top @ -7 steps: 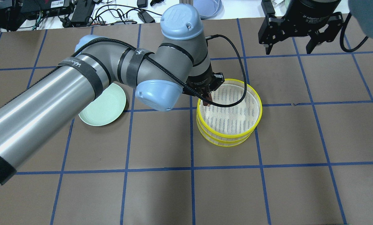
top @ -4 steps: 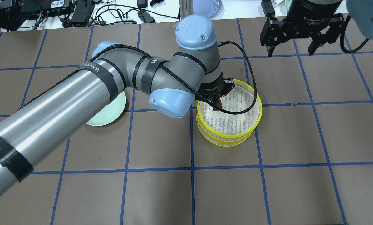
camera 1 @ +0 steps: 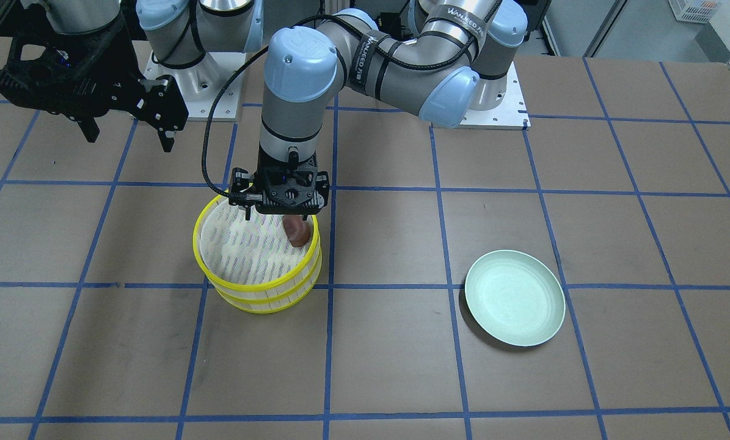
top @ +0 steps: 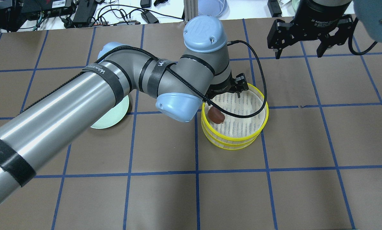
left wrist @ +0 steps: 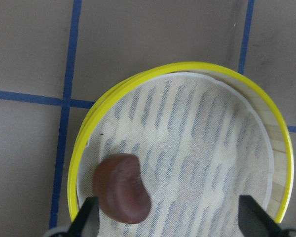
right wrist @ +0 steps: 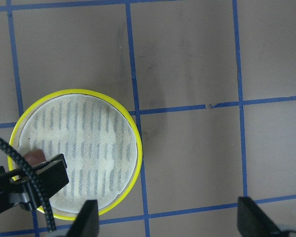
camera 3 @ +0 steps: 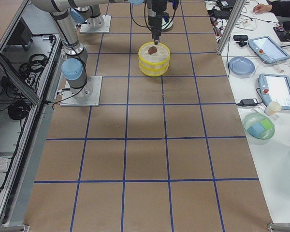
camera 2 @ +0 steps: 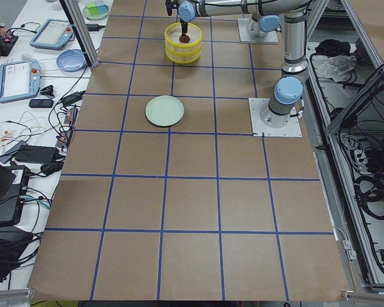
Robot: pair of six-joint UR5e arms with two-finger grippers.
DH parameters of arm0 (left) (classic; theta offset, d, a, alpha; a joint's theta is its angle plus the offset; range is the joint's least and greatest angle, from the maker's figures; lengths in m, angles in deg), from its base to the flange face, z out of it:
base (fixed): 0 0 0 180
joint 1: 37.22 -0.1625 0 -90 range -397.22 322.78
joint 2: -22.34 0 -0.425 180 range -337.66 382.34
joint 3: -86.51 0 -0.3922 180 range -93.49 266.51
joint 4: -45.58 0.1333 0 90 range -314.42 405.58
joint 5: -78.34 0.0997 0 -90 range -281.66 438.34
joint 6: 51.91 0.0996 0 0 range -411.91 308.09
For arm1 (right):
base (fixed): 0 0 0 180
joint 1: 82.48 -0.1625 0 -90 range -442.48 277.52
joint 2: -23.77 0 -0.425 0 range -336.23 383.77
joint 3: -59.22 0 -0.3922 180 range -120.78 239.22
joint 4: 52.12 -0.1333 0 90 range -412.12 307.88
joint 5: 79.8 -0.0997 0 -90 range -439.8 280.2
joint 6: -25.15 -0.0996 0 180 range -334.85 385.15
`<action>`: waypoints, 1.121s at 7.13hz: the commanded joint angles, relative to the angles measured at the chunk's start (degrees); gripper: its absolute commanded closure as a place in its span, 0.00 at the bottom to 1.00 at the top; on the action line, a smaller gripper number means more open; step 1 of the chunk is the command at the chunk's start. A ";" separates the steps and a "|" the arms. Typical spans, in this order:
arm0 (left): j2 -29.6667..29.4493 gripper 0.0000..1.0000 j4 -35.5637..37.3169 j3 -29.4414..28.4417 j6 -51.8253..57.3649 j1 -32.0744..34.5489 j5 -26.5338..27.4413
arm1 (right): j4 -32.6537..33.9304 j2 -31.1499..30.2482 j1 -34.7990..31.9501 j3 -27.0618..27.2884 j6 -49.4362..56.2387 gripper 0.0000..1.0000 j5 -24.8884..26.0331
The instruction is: Stack buns with steamer
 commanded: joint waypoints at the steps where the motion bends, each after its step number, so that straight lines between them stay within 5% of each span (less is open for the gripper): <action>1: 2.00 0.00 -0.84 -0.11 4.96 -3.48 0.14 | -0.05 0.00 -0.09 0.00 -0.01 0.00 0.00; 5: 11.40 0.00 -15.74 -2.30 28.78 -22.01 0.31 | 0.13 -0.09 -0.01 0.00 -0.62 0.00 -0.53; 8: 17.29 0.00 -29.12 -7.75 29.00 -23.72 5.66 | 0.30 -0.09 -0.01 0.00 -0.71 0.00 -1.67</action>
